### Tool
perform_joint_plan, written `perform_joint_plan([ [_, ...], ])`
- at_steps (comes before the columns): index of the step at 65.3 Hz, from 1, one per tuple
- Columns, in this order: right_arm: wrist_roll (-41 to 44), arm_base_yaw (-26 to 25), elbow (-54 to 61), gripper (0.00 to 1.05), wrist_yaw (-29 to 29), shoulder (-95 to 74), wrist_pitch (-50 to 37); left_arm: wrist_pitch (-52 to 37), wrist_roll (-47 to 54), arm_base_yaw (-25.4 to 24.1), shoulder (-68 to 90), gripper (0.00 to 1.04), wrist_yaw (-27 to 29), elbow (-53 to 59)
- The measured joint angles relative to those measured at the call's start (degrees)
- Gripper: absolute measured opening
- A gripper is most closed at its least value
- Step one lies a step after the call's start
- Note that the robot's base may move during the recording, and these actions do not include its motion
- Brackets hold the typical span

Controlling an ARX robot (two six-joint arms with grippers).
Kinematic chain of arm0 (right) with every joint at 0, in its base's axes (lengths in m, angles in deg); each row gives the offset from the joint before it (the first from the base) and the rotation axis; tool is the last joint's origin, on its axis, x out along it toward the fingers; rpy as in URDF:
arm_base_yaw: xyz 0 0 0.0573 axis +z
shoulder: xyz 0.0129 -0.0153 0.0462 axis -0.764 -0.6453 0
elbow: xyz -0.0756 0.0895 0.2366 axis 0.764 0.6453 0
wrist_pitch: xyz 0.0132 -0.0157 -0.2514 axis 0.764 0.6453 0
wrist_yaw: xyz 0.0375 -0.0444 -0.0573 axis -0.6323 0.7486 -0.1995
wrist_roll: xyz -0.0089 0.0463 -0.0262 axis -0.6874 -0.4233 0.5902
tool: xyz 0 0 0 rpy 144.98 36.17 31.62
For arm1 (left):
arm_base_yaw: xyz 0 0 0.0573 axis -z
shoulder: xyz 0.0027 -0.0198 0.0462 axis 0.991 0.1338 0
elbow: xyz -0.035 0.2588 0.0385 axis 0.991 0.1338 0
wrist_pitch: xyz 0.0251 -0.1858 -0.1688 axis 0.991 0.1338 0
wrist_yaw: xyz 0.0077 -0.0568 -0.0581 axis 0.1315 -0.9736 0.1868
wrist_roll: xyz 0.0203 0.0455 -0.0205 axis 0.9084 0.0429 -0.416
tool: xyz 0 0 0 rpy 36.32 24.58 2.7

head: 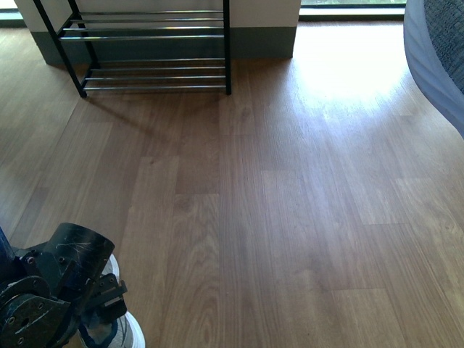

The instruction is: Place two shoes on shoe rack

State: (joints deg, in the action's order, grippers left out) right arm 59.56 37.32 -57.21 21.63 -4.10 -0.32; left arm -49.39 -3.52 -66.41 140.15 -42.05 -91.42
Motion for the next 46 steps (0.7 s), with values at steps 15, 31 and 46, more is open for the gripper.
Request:
perform_joint_plan([
  [15,0.0,0.0,0.0,0.01,0.0,0.0,0.0,-7.6,1.1,0.3,1.0,0.95,2.8,1.6],
  [31,0.0,0.0,0.0,0.01,0.0,0.0,0.0,-6.5,5.7,0.0,1.5,0.95,-3.7,2.1],
  [46,0.0,0.0,0.0,0.01,0.0,0.0,0.0,-1.5,5.3,-0.3,1.4,0.95,-6.5,1.1],
])
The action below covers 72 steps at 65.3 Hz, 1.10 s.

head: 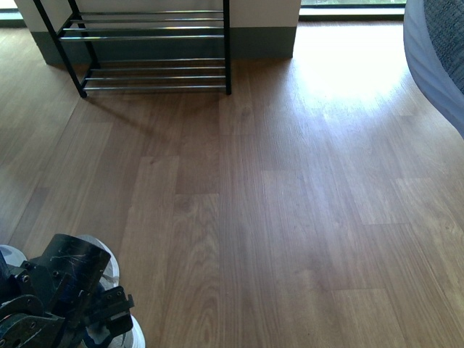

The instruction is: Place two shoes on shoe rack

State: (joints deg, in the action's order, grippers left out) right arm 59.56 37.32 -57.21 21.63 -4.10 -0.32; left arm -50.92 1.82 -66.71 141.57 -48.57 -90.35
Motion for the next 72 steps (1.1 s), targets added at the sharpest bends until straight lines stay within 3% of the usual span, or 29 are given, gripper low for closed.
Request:
perform_joint_plan([
  [19,0.0,0.0,0.0,0.01,0.0,0.0,0.0,3.1,-0.7,0.0,-0.2,0.94,0.1,-0.7],
  [28,0.0,0.0,0.0,0.01,0.0,0.0,0.0,3.6,-0.3,-0.1,-0.3,0.65,-0.4,-0.9],
  [55,0.0,0.0,0.0,0.01,0.0,0.0,0.0,4.0,-0.1,-0.1,-0.5,0.02,-2.1,-1.2],
  [72,0.0,0.0,0.0,0.01,0.0,0.0,0.0,-2.4,0.1,-0.2,-0.5,0.01,-1.6,-0.2],
])
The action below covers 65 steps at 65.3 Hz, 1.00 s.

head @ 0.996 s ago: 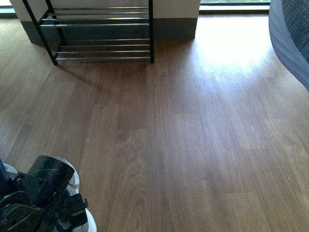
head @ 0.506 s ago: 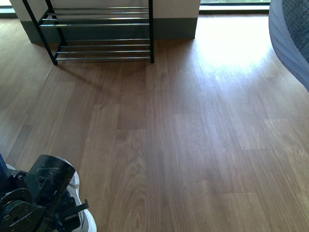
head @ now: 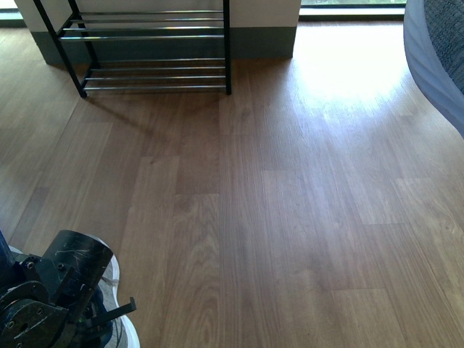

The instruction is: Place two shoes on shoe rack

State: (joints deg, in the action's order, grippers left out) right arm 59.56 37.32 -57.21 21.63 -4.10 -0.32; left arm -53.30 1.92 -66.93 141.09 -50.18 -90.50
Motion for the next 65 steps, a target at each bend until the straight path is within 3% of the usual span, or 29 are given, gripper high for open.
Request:
perform_joint_plan([
  [21,0.0,0.0,0.0,0.01,0.0,0.0,0.0,-11.5,1.4,0.0,0.3,0.01,2.1,2.3],
  [40,0.0,0.0,0.0,0.01,0.0,0.0,0.0,-24.9,3.7,0.7,3.1,0.01,10.3,4.0],
  [46,0.0,0.0,0.0,0.01,0.0,0.0,0.0,-33.9,6.6,1.3,5.4,0.01,17.0,4.7],
  [53,0.0,0.0,0.0,0.01,0.0,0.0,0.0,-43.8,7.6,1.7,8.0,0.01,20.9,5.1],
  [63,0.0,0.0,0.0,0.01,0.0,0.0,0.0,-47.5,6.8,2.1,9.3,0.02,24.3,5.1],
  [65,0.0,0.0,0.0,0.01,0.0,0.0,0.0,-47.8,6.6,2.1,9.3,0.08,24.3,5.1],
])
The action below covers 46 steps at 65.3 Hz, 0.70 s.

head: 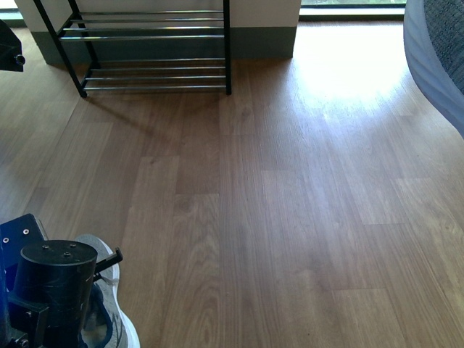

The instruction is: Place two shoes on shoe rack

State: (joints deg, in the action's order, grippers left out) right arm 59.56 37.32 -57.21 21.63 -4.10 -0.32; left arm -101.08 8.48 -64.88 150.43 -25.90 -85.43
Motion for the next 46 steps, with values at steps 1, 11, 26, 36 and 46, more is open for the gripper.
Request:
perform_joint_plan([
  [1,0.0,0.0,0.0,0.01,0.0,0.0,0.0,-0.1,-0.1,0.0,0.0,0.12,0.0,0.0],
  [11,0.0,0.0,0.0,0.01,0.0,0.0,0.0,-0.1,-0.4,0.0,0.0,0.39,0.0,0.0],
  [26,0.0,0.0,0.0,0.01,0.0,0.0,0.0,-2.3,0.3,0.0,0.0,0.14,-0.9,0.0],
  [36,0.0,0.0,0.0,0.01,0.0,0.0,0.0,-2.3,0.3,0.0,0.0,0.01,-1.7,0.0],
  [46,0.0,0.0,0.0,0.01,0.0,0.0,0.0,-2.3,0.3,0.0,0.0,0.01,-2.0,0.0],
])
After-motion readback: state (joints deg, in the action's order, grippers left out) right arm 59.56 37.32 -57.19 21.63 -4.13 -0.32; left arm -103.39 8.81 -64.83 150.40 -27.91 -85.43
